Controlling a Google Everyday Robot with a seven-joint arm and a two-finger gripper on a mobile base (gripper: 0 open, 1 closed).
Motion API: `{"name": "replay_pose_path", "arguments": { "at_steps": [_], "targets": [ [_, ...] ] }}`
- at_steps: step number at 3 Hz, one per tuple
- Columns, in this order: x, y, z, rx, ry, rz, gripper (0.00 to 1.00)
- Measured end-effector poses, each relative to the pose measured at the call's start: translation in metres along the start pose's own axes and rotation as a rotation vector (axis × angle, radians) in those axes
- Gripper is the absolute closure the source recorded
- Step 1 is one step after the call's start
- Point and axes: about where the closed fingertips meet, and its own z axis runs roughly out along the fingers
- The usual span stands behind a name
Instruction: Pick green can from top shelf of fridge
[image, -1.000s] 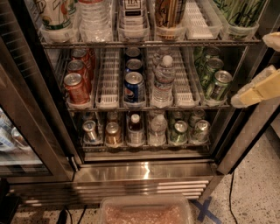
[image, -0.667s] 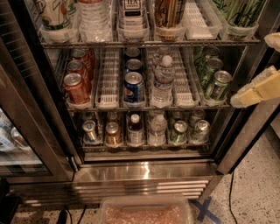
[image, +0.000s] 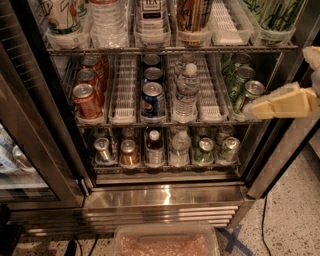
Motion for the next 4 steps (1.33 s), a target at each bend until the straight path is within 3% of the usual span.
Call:
{"name": "replay_pose_path", "arguments": {
  "at_steps": [2,3,4],
  "targets": [
    [-0.023,-0.033,0.001,0.224,-0.144,0.077,0.00],
    [-0.036,-0.045,-0.002,0.293,-0.202,0.108,0.00],
    [-0.042,-0.051,-0.003,0.325,-0.238,0.139,0.00]
  ]
}}
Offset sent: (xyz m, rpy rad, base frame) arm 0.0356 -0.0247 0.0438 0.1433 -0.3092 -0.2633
